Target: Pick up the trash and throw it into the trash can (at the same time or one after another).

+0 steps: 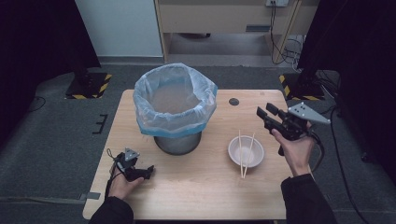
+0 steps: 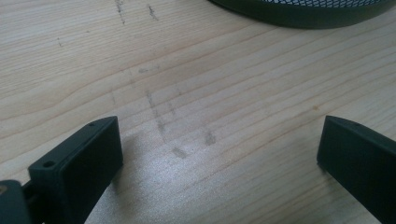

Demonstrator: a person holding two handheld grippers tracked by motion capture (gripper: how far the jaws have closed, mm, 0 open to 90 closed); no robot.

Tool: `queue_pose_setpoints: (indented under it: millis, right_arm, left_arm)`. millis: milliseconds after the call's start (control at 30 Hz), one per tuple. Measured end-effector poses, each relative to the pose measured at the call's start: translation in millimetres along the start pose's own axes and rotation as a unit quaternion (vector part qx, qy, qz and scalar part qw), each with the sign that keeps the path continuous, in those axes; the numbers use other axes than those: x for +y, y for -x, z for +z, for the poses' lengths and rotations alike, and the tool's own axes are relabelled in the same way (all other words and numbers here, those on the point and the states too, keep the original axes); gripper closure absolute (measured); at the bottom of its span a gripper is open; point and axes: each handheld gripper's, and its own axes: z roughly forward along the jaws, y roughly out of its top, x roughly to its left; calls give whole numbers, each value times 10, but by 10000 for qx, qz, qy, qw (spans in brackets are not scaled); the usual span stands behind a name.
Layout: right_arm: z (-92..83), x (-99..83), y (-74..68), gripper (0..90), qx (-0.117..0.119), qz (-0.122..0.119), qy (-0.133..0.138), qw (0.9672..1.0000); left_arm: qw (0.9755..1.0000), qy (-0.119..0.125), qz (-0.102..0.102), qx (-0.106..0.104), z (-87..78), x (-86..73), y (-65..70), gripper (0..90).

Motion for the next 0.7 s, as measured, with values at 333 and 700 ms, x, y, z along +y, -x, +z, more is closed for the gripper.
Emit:
queue_pose_setpoints:
  millis: [333, 700]
  right_arm:
    - [32, -680, 125, 547, -130, 92, -721, 9973]
    - [154, -1121, 121, 545, -359, 171, -1370, 9898]
  left_arm:
    - [10000, 0, 0, -1, 0, 0, 0, 0]
    - [10000, -1, 0, -1, 0, 0, 0, 0]
